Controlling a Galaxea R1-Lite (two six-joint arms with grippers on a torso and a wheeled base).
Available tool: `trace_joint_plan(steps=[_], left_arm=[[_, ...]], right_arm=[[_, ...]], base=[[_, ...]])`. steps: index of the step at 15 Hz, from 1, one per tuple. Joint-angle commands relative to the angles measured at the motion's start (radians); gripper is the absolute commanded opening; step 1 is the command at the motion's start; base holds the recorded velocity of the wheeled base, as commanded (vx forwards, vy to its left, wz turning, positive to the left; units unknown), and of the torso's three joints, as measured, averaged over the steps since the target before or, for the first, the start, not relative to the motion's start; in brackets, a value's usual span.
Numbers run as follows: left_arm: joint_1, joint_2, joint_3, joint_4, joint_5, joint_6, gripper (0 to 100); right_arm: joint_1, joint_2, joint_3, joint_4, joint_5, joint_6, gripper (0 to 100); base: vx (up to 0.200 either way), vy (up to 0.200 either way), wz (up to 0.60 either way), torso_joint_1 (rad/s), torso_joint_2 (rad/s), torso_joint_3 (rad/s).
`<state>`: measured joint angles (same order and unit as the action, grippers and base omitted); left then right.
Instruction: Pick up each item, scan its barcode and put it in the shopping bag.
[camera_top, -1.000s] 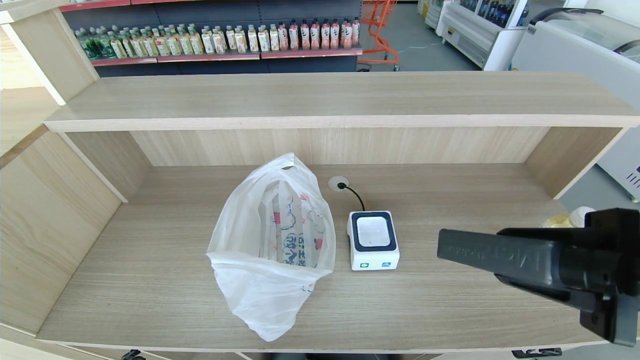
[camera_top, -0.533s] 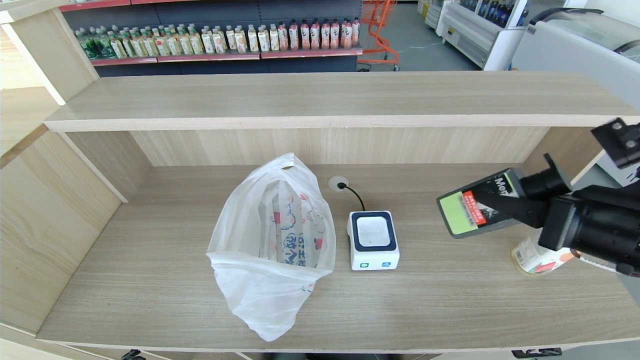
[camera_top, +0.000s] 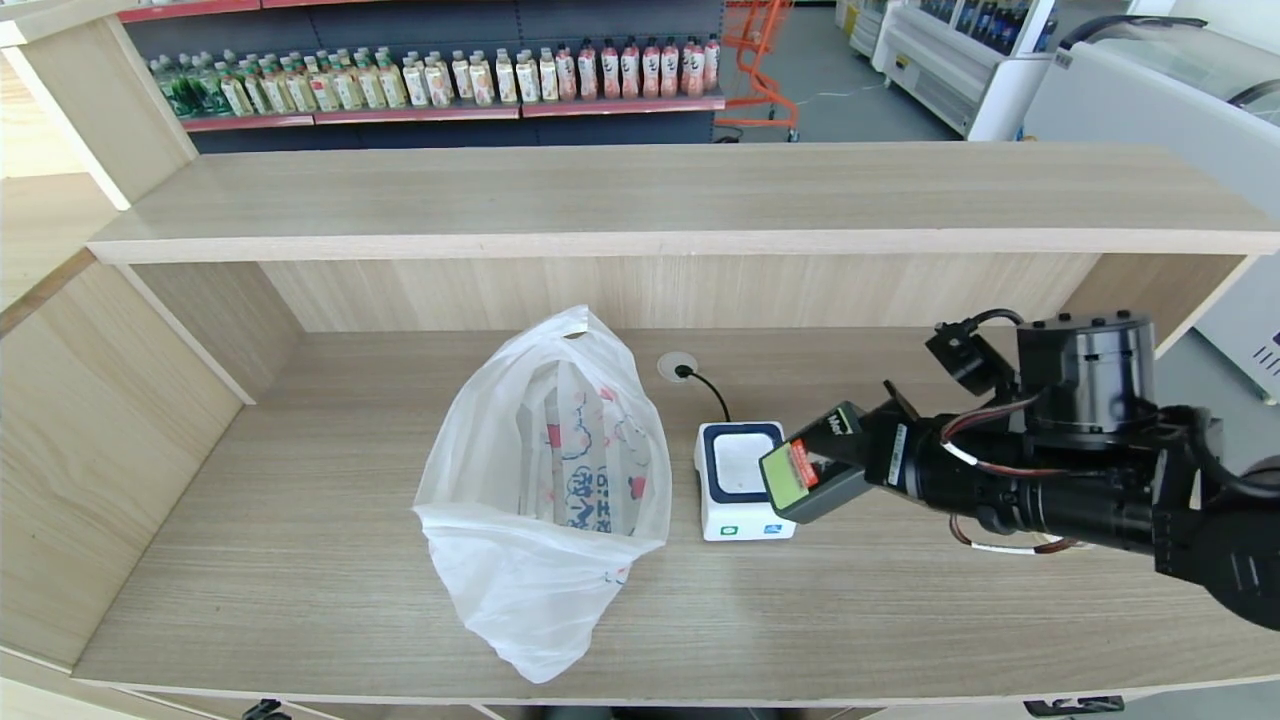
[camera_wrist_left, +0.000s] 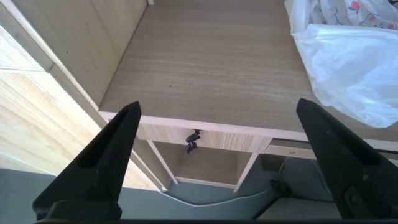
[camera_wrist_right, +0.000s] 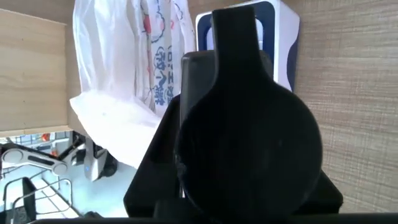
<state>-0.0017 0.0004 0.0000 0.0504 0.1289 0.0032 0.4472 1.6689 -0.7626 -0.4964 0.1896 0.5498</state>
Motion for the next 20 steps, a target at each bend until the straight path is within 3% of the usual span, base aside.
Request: trace_joint_plan(steps=[1,13,16,20], left_arm=[[0.000,0.000,0.000,0.000,0.001,0.000,100],[0.000,0.000,0.000,0.000,0.001,0.000,100],[0.002,0.000,0.000,0.000,0.001,0.000,100],[0.000,0.000,0.000,0.000,0.000,0.000,100]], right_arm=[[0.002,0.117,-0.067,0.001,0.001,0.007,0],[0.022,0.215,-0.150,-0.001,-0.004,-0.001,0],[0.050,0.083,-0.170,-0.004,-0.001,-0.005,0],[0.084,-0.152,-0.116,-0.013,-0.005,-0.347,0]], base=[[0.000,0.000,0.00,0.000,0.00,0.000],[0.000,0.000,0.00,0.000,0.00,0.000],[0.000,0.000,0.00,0.000,0.00,0.000],[0.000,0.000,0.00,0.000,0.00,0.000]])
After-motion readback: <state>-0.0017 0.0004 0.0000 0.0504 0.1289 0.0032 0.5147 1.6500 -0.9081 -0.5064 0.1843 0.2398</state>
